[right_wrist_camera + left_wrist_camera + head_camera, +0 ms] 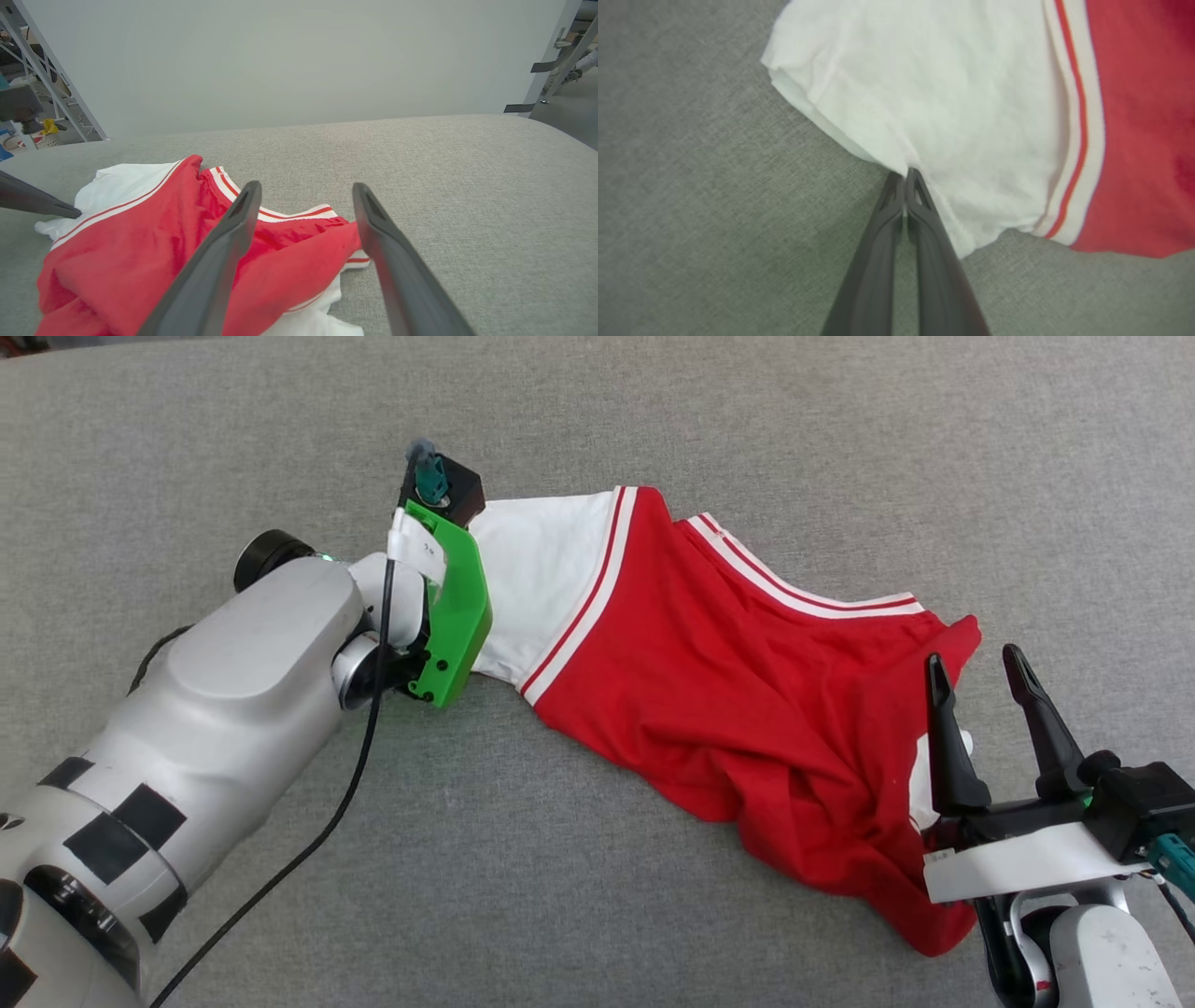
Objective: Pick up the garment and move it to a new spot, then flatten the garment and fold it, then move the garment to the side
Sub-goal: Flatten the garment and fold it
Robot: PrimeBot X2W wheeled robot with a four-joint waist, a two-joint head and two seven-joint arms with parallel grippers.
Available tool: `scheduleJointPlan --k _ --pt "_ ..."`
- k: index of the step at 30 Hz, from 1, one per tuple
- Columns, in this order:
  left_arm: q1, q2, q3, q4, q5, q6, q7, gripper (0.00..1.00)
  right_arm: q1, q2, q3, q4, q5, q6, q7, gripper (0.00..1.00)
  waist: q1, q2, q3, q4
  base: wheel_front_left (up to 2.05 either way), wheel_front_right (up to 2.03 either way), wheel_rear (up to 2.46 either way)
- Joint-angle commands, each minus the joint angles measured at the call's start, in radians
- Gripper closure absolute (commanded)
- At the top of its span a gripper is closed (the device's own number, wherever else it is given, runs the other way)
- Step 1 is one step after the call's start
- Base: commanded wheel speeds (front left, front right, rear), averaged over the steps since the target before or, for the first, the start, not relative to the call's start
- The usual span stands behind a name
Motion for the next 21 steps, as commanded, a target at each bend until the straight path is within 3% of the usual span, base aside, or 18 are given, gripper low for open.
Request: scheduleJointPlan --k 1,8,13,21 --pt "0.037 0.013 -0.016 -0.008 0.003 -0.002 -0.032 1.00 -0.003 -0.001 -0.001 0.004 -0.002 -0.001 -0.006 0.00 -0.0001 0.0000 -0.024 0.014 0.00 0.00 0.00" --pt "0.053 0.104 -0.010 -0.099 -0.001 -0.002 -0.247 1.00 0.045 -0.001 -0.017 0.011 -0.005 -0.001 -0.006 0.00 -0.0001 0.0000 -0.093 0.053 0.00 0.00 0.00" --pt "0.102 0.189 0.006 -0.125 -0.010 0.001 -0.326 1.00 0.068 -0.001 -0.024 0.011 -0.008 -0.001 -0.006 0.00 -0.0001 0.0000 -0.126 0.082 0.00 0.00 0.00" --pt "0.228 0.316 0.044 -0.169 -0.058 0.067 -0.409 1.00 0.084 -0.001 -0.033 0.008 -0.011 -0.001 -0.006 0.00 -0.0001 0.0000 -0.141 0.108 0.00 0.00 0.00"
